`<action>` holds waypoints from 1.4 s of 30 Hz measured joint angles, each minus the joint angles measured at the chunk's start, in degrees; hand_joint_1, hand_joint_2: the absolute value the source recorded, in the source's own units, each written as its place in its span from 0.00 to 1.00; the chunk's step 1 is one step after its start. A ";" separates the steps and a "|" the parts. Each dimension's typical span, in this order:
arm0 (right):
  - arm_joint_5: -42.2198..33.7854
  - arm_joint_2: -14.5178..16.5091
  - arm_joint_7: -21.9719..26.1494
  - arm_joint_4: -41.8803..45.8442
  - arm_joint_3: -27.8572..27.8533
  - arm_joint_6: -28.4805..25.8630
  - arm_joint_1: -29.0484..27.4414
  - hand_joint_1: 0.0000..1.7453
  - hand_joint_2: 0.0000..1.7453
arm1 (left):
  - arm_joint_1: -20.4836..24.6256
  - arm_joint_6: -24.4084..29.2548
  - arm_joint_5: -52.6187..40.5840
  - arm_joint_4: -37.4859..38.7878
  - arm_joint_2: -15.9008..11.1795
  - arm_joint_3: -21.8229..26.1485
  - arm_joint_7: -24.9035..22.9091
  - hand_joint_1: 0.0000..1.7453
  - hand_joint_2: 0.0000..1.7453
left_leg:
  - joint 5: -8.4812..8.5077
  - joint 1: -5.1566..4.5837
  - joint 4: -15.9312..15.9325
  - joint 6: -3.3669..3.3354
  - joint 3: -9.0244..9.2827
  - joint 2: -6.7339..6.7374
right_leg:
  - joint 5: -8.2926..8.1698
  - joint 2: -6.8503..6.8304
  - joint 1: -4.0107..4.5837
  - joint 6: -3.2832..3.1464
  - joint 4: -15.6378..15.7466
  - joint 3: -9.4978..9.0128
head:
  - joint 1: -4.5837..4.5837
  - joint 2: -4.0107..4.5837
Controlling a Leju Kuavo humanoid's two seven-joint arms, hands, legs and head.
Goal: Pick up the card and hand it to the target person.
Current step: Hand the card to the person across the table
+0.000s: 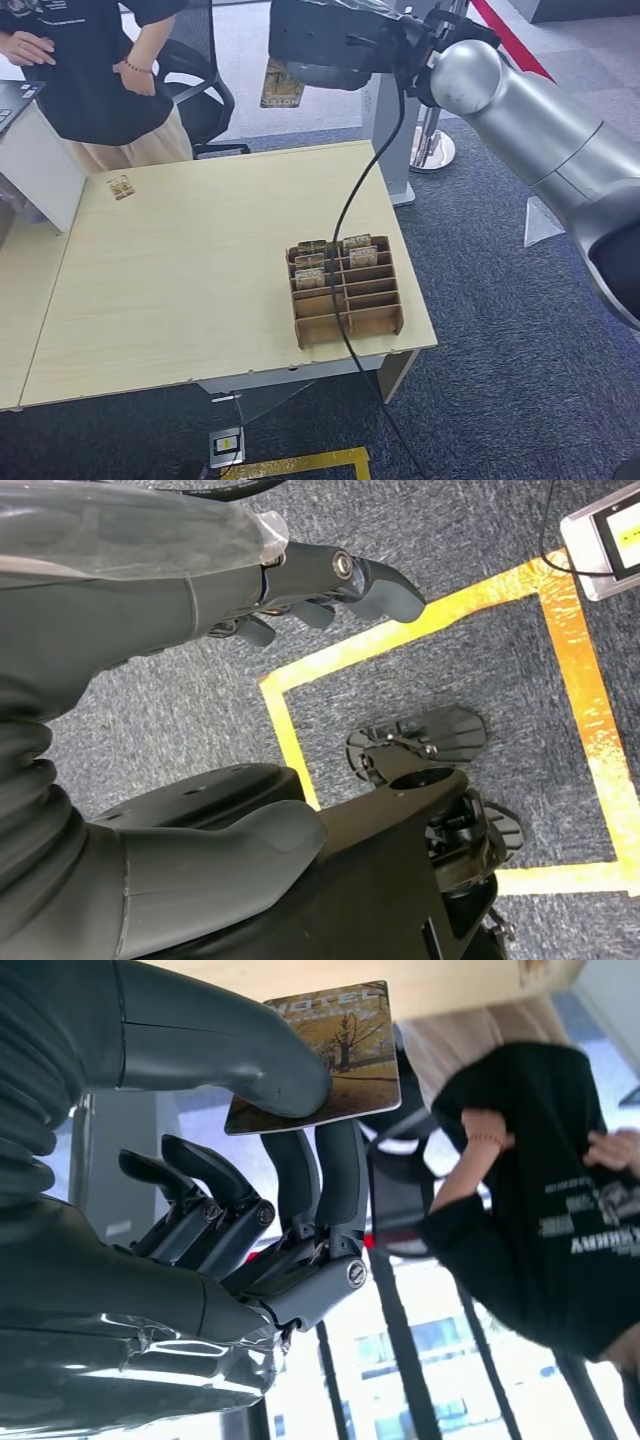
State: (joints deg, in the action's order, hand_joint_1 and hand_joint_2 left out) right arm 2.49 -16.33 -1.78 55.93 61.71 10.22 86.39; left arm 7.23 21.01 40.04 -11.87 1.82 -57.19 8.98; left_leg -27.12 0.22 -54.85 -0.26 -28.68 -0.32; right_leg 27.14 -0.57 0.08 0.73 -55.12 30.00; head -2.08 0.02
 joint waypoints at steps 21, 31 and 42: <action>13.36 16.10 -1.23 -20.79 0.28 -29.95 -12.85 1.00 1.00 | 0.88 1.77 0.00 0.00 0.50 -0.81 -0.20 0.00 1.00 | 0.01 0.01 0.01 -0.01 0.03 0.01 | 0.01 0.01 0.02 -0.01 -0.02 0.00 | -0.01 0.00; 18.09 18.33 -2.85 -23.98 0.17 -29.68 -13.02 1.00 1.00 | 0.80 1.85 0.09 0.00 0.48 -1.50 -0.20 0.00 1.00 | 0.02 0.01 -0.01 -0.01 0.03 0.00 | 0.00 0.02 0.01 -0.01 -0.02 0.00 | -0.01 0.00; 20.06 18.89 -3.33 -25.34 -0.01 -29.76 -13.23 0.23 1.00 | 0.79 1.94 0.09 0.00 0.43 -1.78 -0.31 0.00 1.00 | 0.02 0.01 -0.01 -0.01 0.05 0.01 | 0.00 0.02 0.01 -0.01 -0.02 -0.01 | 0.00 0.00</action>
State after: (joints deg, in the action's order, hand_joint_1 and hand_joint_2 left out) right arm 22.55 2.56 -5.11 30.59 61.71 -19.54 73.16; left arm 8.03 22.95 40.13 -11.87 2.25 -58.96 8.68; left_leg -27.10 0.23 -54.86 -0.27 -28.63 -0.32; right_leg 27.14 -0.55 0.09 0.73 -55.14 30.00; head -2.08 0.02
